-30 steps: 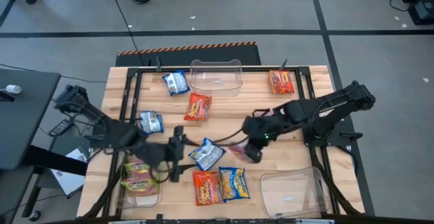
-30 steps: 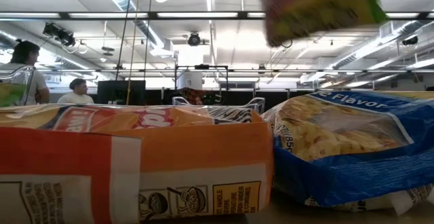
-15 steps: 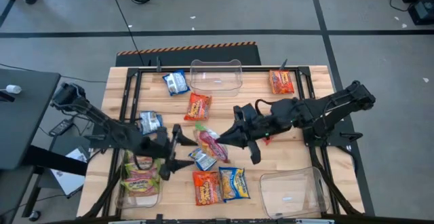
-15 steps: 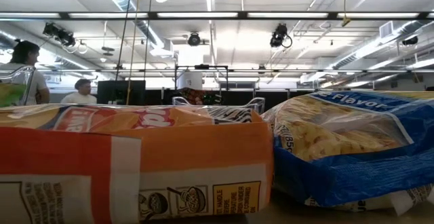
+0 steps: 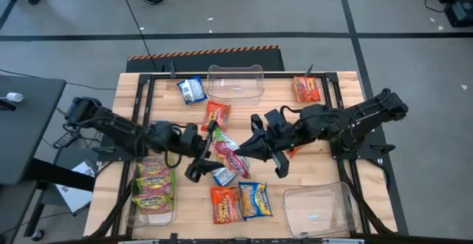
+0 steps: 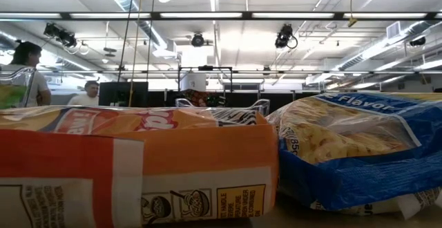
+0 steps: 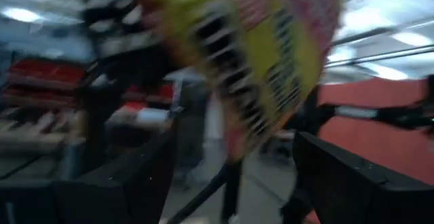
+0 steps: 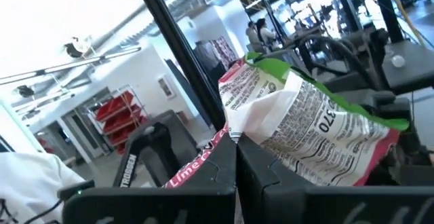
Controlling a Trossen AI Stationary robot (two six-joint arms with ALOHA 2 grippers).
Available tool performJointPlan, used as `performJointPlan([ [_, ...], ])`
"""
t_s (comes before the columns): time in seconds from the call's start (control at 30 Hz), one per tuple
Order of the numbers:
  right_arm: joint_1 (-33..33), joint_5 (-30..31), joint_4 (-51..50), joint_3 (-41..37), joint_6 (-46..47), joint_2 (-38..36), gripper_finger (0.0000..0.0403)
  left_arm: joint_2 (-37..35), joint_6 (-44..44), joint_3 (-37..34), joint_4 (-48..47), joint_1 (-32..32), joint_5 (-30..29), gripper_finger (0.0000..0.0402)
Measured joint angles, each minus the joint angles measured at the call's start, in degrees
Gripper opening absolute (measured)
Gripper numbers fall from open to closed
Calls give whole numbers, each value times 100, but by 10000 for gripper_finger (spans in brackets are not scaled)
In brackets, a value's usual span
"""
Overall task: Sort Maruchan noodles
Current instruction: Put the green noodle pack into the bottom left transparent bin
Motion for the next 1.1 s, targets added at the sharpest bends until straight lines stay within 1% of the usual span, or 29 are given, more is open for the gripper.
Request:
performJointPlan([
  [0.1,0,28,-91,-1,93,2,2,272,0,412,-55,89,646,290],
  [0.23,4,231,-13,2,82,-1,3,465,42,949,-32,80,1341,288],
  [0.33,19,343,-10,2,79,-2,3,463,-49,1047,-9,45,1693,284],
  [0.4,41,529,-10,2,75,-2,6,399,-149,1047,13,21,1900,273],
  [0.5,59,773,2,2,43,-1,19,263,-281,1051,-14,-3,2054,237],
  [0.6,59,833,-14,2,-60,-2,43,171,-347,1051,-322,46,2088,184],
  [0.73,59,855,-37,2,-250,-4,84,123,-768,1047,-600,223,2117,108],
  [0.8,57,834,-64,0,-436,-80,105,91,-851,1048,-809,317,2135,76],
  [0.9,58,531,-147,-4,-881,-356,133,-78,-798,1041,-1581,396,2209,46],
  [0.97,61,459,-343,-3,-1147,-633,147,-296,-594,1065,-2235,469,2215,42],
  [1.03,63,571,-666,5,-1259,-905,154,-619,-424,1188,-3555,516,2211,45],
  [1.1,63,807,-1154,7,-1280,-1127,156,-871,-263,1520,-5187,550,2130,53],
])
